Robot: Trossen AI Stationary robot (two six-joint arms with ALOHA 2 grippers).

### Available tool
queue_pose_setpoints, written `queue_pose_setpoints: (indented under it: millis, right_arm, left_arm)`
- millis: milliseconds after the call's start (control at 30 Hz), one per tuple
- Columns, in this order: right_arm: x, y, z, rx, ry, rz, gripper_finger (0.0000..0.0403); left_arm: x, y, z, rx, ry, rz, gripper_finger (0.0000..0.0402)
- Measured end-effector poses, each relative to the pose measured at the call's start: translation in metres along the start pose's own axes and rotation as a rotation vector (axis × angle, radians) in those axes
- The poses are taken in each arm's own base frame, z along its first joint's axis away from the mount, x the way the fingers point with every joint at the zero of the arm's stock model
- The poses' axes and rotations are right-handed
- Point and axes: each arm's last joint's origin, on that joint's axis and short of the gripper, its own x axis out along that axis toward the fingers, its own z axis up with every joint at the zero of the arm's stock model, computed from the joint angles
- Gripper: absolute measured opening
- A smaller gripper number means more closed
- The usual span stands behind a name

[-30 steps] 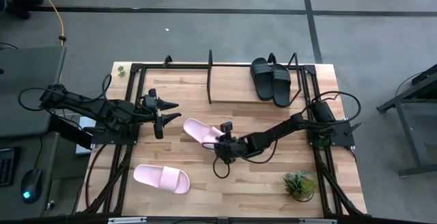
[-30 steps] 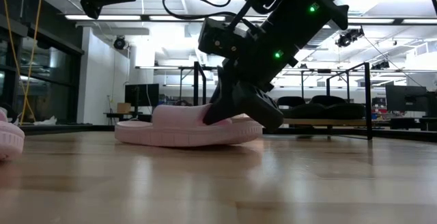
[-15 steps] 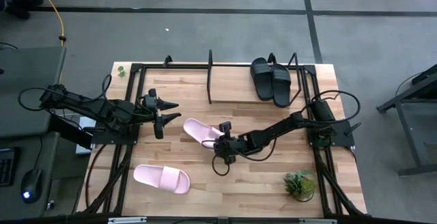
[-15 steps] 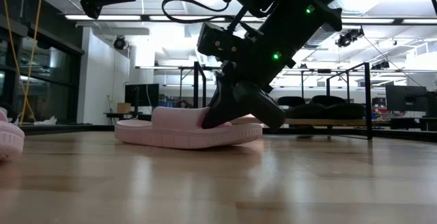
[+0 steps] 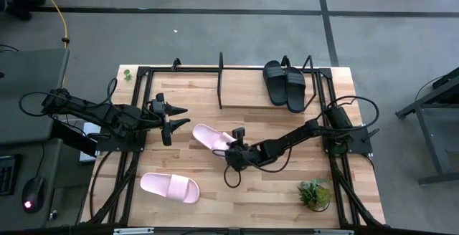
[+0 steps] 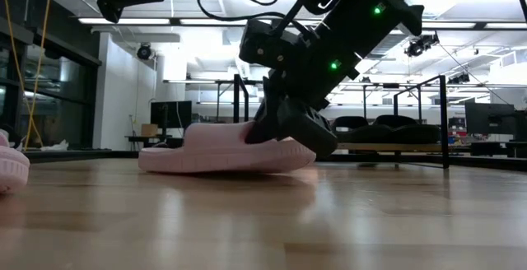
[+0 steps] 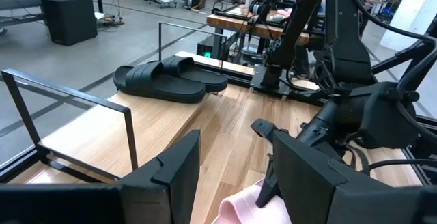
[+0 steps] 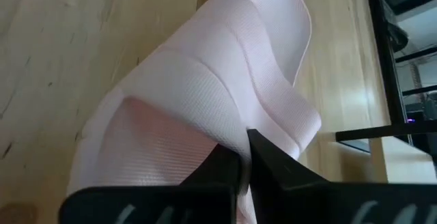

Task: Pick and place slides into the shelf
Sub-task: Put the top pink slides on the shelf

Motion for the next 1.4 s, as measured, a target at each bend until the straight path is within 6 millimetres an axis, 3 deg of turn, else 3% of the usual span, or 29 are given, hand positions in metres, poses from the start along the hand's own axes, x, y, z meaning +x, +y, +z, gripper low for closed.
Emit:
queue_pose_setpoints:
  millis: [400, 733, 1400]
  right_arm:
    - [-0.008, -0.004, 0.003, 0.040, 0.011, -0.108, 0.0002]
    - [-0.040, -0.022, 0.011, 0.134, -0.012, -0.127, 0.0002]
    - [-0.087, -0.041, 0.007, 0.195, 0.039, -0.207, 0.0002]
  left_arm:
    - [0.000, 0.000, 0.000, 0.000, 0.000, 0.000, 0.0168]
    - [0.000, 0.000, 0.000, 0.000, 0.001, 0.000, 0.0168]
    - [0.000, 0.001, 0.000, 0.000, -0.004, 0.018, 0.0168]
